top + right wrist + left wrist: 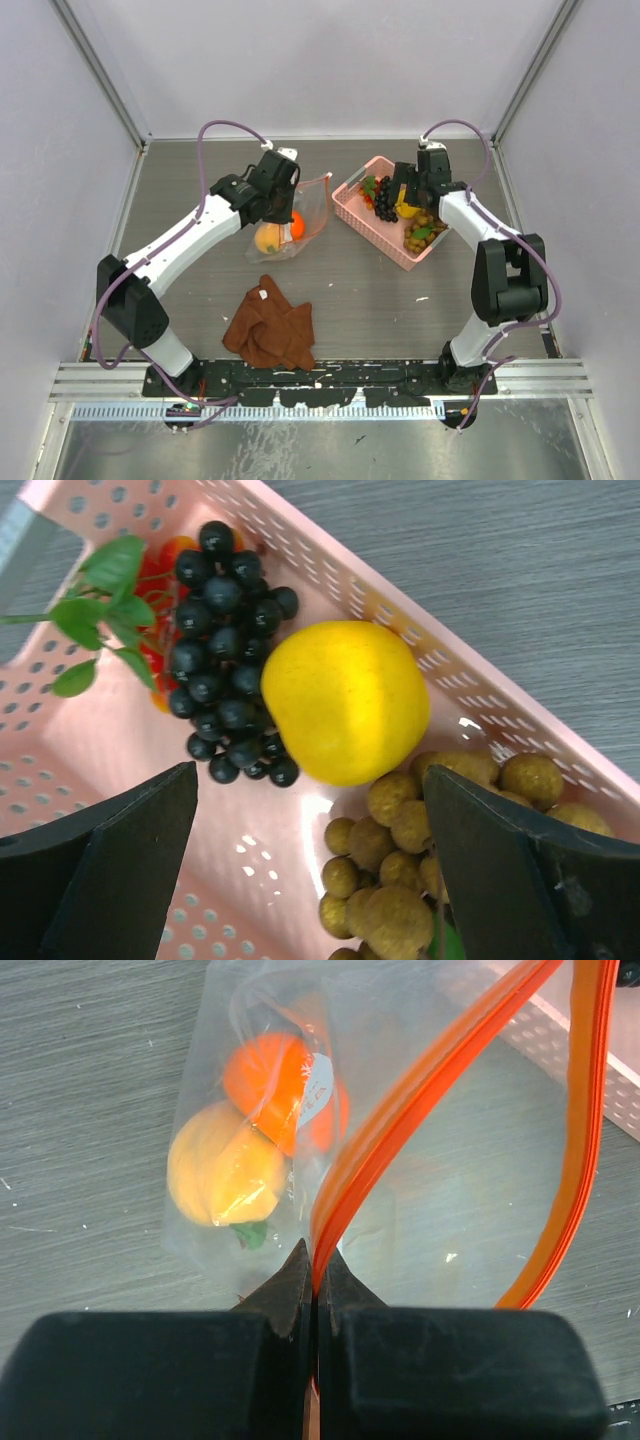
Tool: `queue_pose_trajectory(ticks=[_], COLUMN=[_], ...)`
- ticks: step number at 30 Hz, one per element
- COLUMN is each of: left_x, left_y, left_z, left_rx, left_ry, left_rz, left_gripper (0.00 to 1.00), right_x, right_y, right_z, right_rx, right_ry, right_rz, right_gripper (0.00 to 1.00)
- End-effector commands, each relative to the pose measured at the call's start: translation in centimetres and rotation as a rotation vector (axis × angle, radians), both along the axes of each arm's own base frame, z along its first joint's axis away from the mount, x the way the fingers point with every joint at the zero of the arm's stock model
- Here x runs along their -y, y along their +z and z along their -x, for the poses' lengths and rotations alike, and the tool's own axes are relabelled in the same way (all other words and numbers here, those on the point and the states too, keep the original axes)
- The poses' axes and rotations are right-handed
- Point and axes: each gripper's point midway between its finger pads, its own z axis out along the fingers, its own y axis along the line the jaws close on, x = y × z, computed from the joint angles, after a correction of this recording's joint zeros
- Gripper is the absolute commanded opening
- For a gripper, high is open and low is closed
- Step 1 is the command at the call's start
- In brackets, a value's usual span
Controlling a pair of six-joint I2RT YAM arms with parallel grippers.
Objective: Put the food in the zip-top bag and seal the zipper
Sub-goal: Pick up the fake fruit from the bin.
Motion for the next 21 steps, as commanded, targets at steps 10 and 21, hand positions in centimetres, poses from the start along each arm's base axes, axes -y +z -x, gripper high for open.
queue_pose_trajectory(ticks=[10, 21], left_x=[-0.3, 0.1], left_y=[2.6, 1.8], left_z=[0.0, 0.0], left_rx=[0.042, 0.017], left_ry=[-0.032, -0.045], left_rz=[0.013, 0.015], left_gripper=[0.0, 0.0], right_x=[1.9, 0.7], right_y=[-0.9, -5.7], right_z=[-4.2, -4.6], right_rx=[0.001, -0.094], right_ry=[0.057, 0.139], right_rz=[0.086, 0.017], right_gripper=[1.0, 0.99])
